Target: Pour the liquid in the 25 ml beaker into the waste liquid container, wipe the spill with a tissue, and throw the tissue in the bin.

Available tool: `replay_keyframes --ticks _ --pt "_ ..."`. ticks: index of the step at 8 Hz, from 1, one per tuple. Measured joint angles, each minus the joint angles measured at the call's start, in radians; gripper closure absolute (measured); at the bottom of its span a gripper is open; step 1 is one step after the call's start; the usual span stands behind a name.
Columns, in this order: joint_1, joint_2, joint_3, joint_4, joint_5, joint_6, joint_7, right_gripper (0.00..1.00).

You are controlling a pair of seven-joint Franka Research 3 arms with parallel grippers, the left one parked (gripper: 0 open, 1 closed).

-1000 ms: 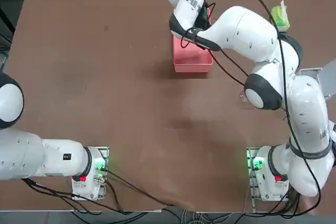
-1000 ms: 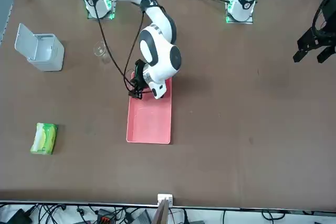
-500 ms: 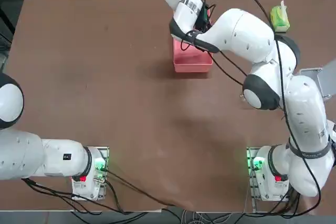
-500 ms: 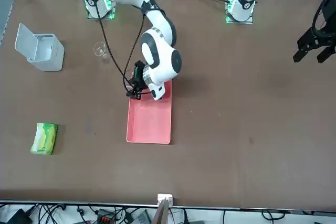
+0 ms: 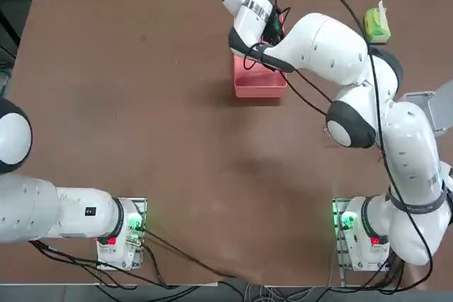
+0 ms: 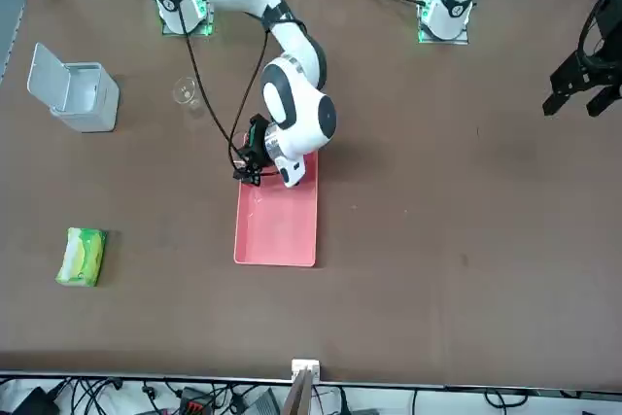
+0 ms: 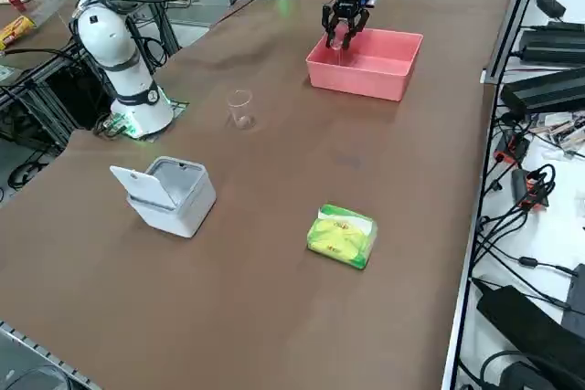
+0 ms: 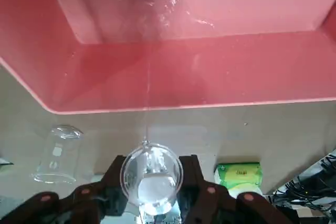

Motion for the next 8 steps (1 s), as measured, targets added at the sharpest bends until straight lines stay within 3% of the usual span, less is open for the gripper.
replay_keyframes --ticks 8 --pt "0.003 0.018 -0.005 0.006 -0.004 -0.001 0.019 0.53"
